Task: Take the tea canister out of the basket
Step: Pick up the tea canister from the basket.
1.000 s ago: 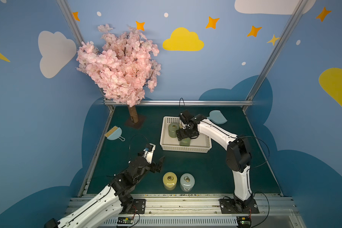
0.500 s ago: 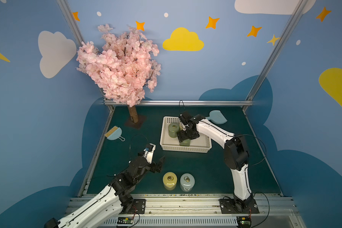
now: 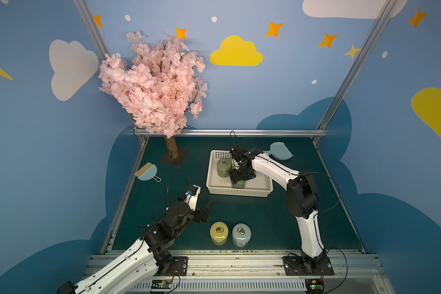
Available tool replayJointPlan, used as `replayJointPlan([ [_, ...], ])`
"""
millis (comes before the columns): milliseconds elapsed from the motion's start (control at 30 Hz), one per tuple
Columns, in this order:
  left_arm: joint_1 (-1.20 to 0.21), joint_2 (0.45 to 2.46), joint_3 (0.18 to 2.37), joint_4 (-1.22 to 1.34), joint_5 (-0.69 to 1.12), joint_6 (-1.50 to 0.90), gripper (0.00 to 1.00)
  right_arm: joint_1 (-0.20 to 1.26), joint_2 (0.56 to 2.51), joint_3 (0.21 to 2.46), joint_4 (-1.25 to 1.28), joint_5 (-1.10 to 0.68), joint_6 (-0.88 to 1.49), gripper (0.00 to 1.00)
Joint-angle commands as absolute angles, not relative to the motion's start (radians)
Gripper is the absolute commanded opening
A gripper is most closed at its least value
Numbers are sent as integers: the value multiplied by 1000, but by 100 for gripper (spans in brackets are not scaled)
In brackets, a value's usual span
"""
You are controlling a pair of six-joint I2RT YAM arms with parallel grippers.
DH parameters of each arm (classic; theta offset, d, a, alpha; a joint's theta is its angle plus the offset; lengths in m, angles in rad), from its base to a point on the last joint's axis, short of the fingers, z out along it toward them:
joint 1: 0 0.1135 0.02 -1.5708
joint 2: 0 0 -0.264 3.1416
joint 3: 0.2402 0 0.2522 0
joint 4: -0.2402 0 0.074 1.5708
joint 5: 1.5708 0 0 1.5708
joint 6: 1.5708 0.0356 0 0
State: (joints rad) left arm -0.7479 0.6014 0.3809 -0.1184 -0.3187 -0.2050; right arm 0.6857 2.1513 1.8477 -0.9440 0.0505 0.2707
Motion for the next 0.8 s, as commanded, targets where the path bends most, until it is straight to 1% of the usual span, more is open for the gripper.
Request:
replayJointPlan([
  [0, -744, 600, 370, -110, -330, -192, 100, 681, 2167, 1878, -978, 50, 258, 69],
  [167, -745, 601, 368, -109, -331, -190, 100, 684, 2149, 1890, -994, 61, 251, 67],
  [767, -745, 601, 365, -104, -334, -189, 100, 696, 2013, 1921, -1051, 109, 229, 66],
])
